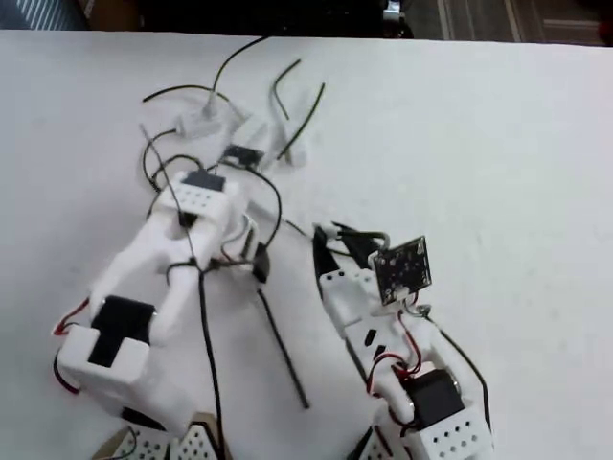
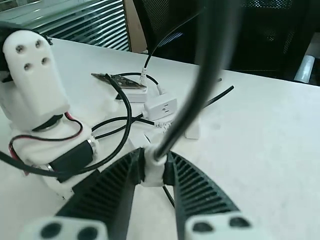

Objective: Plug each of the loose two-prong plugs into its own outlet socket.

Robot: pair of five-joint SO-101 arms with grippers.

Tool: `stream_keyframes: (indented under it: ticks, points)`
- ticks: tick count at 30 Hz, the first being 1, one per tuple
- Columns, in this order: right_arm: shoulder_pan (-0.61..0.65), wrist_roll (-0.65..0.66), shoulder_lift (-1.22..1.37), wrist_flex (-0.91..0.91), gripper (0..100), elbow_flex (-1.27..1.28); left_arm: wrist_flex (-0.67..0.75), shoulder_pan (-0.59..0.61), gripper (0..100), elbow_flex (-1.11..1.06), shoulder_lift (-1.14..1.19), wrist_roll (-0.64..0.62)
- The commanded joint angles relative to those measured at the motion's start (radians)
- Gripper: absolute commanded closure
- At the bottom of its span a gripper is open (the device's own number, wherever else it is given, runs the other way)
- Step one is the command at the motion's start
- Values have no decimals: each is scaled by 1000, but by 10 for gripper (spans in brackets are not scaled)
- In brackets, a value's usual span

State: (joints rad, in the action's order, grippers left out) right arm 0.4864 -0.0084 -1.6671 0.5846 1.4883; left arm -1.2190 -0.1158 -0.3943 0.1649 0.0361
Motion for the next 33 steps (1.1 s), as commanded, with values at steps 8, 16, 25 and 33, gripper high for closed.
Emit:
stream_keyframes:
  ticks: [8,16,25,33]
  points:
    - [-13,0,8,-16,981,-6,0,143,808,133,-1,336]
    - [-13,0,8,-16,981,-5,0,150,686,133,-8,270]
    - [-13,0,8,-16,981,-5,-100,162,666,218,1,-100]
    - [-13,0,8,-16,981,-5,-58,165,668,121,1,-137]
